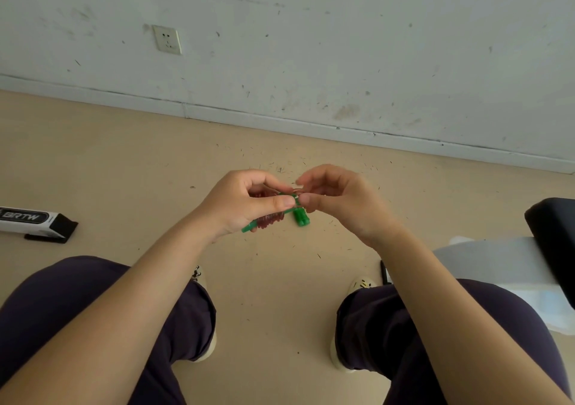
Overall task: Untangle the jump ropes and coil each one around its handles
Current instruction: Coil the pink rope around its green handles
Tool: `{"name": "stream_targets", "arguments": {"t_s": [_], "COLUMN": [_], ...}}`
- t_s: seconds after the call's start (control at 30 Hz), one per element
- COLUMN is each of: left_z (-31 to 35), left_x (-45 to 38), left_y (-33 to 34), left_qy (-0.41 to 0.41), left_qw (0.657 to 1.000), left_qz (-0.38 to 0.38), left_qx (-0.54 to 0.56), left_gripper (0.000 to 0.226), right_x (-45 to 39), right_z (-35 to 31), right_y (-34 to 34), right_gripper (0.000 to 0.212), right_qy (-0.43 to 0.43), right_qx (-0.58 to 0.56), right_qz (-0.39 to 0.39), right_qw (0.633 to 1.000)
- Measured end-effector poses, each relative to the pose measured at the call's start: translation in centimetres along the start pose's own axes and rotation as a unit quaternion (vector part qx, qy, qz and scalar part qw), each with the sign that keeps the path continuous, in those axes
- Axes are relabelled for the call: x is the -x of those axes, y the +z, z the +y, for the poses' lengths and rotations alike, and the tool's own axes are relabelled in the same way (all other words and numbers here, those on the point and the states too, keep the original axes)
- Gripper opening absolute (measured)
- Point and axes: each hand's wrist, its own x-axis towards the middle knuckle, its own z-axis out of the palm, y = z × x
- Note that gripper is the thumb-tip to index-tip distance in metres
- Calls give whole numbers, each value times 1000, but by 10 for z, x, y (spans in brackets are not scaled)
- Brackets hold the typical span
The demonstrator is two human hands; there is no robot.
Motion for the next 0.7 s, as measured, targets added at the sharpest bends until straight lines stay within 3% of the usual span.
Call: {"name": "stream_targets", "arguments": {"t_s": [0.3,0.47,0.6,0.7], "left_z": [0,-2,1,-3], "left_x": [-2,-3,-4,-7], "left_y": [2,8,7,7], "left_qy": [-44,-72,-64,-95], "left_qw": [999,997,996,993], "left_qz": [-18,-18,-35,-6], "left_qx": [16,36,50,64], "left_gripper": [16,16,14,14], "right_x": [0,-3,-2,1], "right_z": [1,11,7,0], "right_y": [10,16,16,16], "right_gripper": [13,10,11,13], "right_qy": [-65,-140,-115,-96], "right_qx": [107,243,187,123], "right_qz": [53,133,153,140], "right_qw": [991,951,964,978]}}
